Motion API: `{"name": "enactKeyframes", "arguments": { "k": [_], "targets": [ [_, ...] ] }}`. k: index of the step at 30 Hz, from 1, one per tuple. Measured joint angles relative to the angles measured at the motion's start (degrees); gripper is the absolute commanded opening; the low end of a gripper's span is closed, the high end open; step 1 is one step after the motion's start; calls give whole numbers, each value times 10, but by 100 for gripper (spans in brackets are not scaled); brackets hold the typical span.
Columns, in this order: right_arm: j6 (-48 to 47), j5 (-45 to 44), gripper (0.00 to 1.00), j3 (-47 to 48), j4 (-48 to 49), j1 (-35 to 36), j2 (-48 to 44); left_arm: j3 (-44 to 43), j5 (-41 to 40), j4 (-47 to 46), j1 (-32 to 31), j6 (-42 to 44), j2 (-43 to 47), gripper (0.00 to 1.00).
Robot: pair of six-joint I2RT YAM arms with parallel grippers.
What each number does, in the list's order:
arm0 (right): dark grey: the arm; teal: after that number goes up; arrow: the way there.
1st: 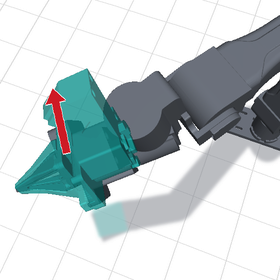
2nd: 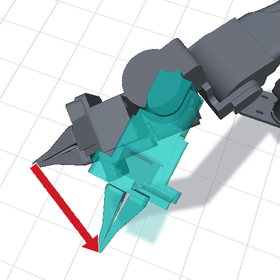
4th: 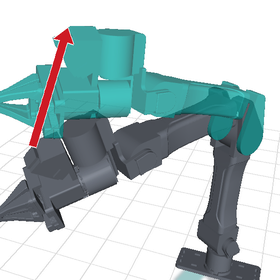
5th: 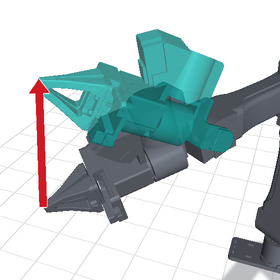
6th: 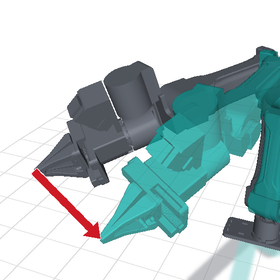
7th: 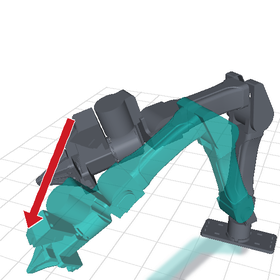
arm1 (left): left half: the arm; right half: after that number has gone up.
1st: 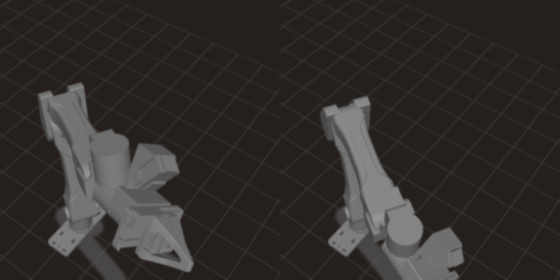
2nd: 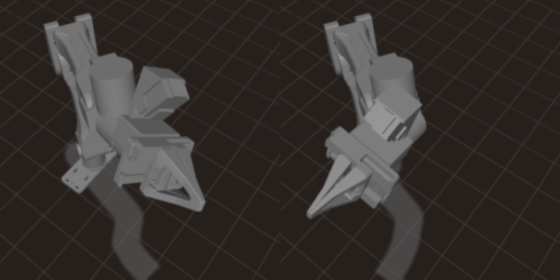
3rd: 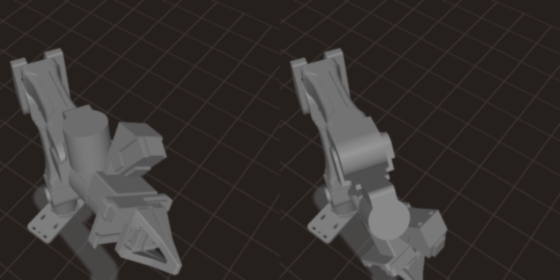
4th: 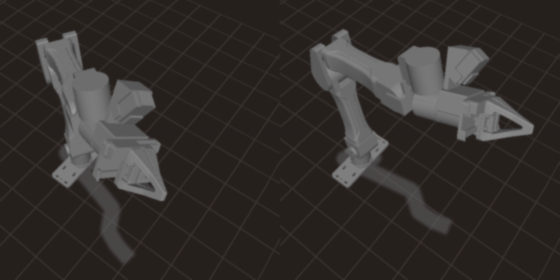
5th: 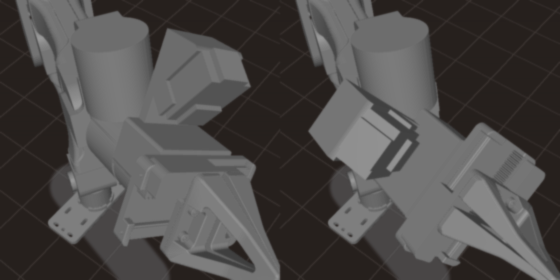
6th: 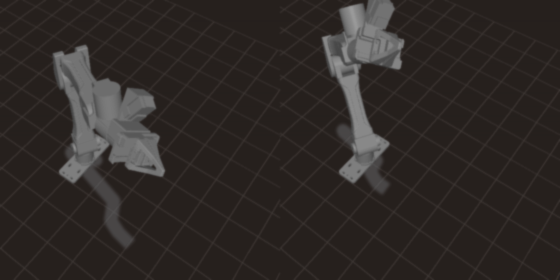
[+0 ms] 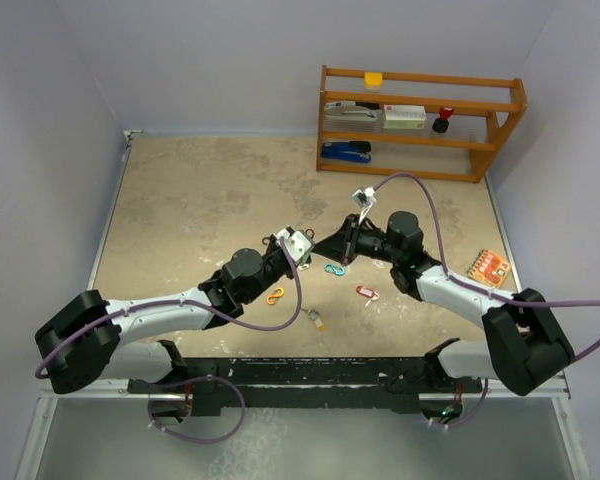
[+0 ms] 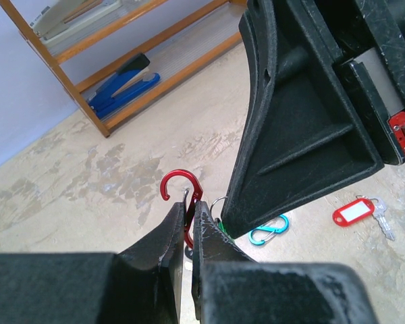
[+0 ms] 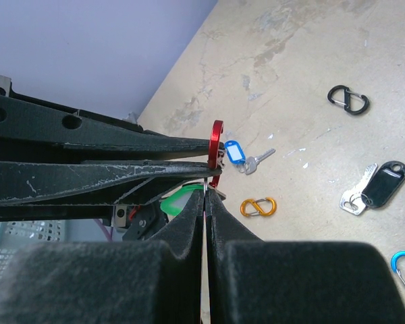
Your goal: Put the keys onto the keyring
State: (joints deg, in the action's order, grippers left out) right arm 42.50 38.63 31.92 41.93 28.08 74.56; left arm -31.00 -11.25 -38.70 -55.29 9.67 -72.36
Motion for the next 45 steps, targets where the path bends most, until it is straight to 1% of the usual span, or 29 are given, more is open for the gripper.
{"name": "enactKeyframes", "arguments": {
  "k": [18, 45],
  "targets": [
    [9, 26, 0, 10, 1, 0, 20, 1, -3, -17, -3, 16, 0, 0],
    [43, 49, 0, 21, -1, -1, 39, 38, 16, -74, -3, 54, 7, 0]
  ]
}}
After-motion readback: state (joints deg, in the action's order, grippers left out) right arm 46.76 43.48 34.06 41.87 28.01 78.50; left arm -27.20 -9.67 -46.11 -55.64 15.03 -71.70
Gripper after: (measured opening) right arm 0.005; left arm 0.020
